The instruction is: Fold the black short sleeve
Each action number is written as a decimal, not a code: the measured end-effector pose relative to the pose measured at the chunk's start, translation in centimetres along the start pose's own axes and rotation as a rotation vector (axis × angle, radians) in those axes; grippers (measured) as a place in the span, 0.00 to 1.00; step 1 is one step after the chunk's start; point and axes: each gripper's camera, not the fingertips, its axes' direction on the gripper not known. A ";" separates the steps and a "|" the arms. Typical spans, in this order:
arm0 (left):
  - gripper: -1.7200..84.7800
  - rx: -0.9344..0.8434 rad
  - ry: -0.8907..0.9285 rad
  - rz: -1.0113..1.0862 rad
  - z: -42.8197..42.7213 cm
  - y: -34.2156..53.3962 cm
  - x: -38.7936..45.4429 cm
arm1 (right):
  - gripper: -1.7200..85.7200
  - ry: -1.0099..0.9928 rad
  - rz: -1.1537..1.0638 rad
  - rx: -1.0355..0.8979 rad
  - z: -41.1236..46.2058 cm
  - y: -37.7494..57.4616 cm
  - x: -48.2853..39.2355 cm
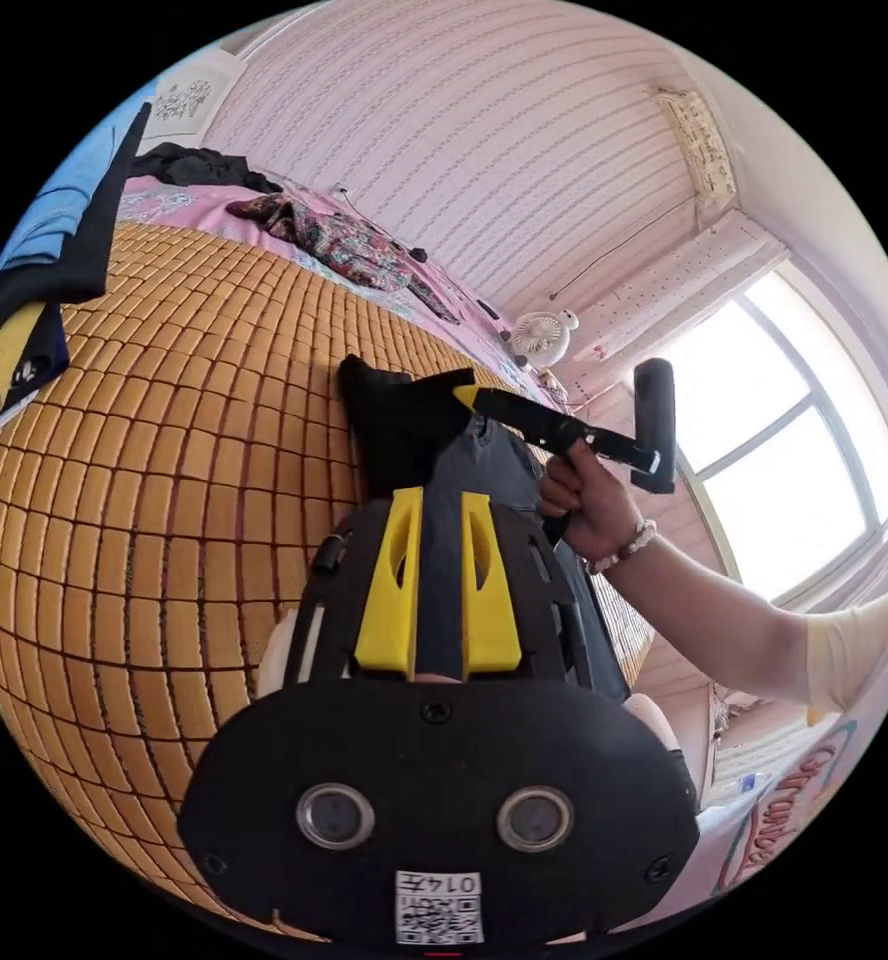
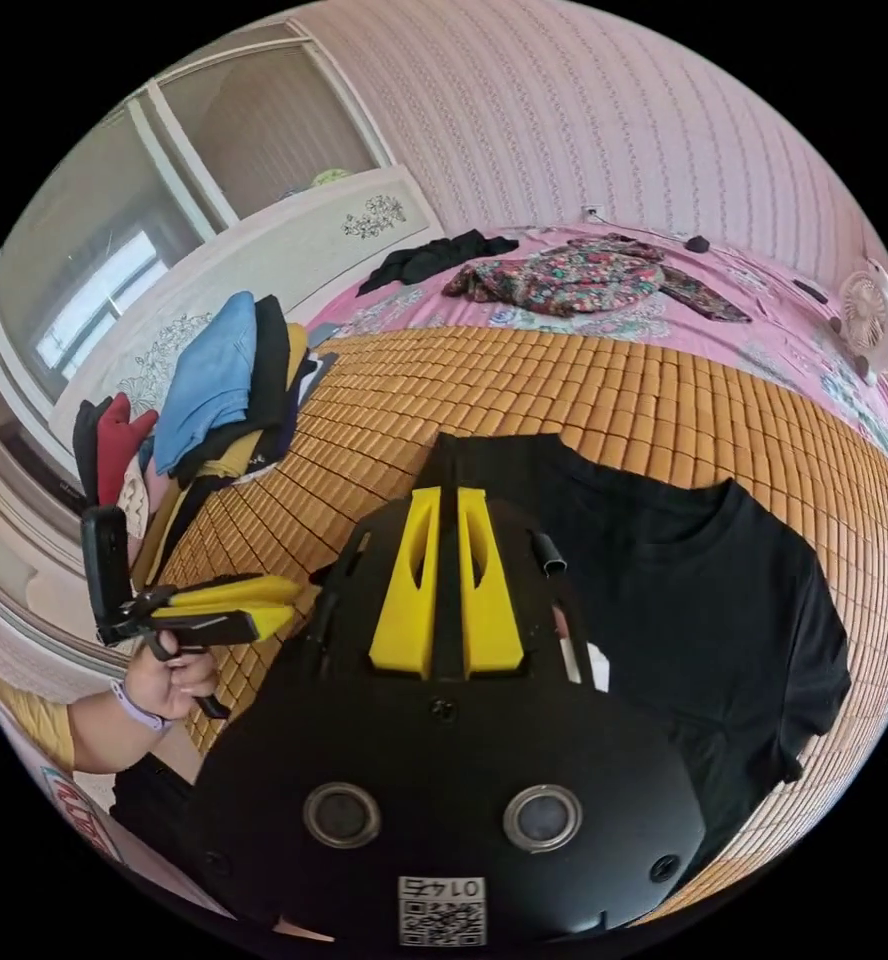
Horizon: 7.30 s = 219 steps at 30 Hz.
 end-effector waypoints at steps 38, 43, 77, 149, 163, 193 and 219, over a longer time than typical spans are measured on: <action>0.12 -0.528 -0.086 0.611 45.2 -8.7 30.3 | 0.02 -0.340 0.832 0.466 -26.9 25.1 34.2; 0.15 -0.658 -0.123 0.596 50.8 -7.6 30.9 | 0.02 -0.334 0.816 0.496 -28.1 26.2 33.5; 0.16 -0.085 -0.340 0.037 13.7 -10.5 -0.4 | 0.13 0.116 0.273 0.059 -18.4 10.7 20.7; 0.01 -0.197 -0.480 0.267 -14.1 18.7 19.8 | 0.02 0.515 -0.129 -0.216 -9.7 26.7 -13.4; 0.01 -0.390 -0.217 0.483 -0.7 24.0 26.6 | 0.01 0.337 -0.488 -0.783 13.3 8.7 -17.5; 0.15 -0.340 0.124 0.728 -3.1 30.0 30.2 | 0.11 0.170 0.442 -0.462 -16.5 29.8 4.6; 0.02 -0.493 0.010 0.664 7.2 24.7 36.2 | 0.05 -0.502 0.748 0.139 -28.7 39.6 18.1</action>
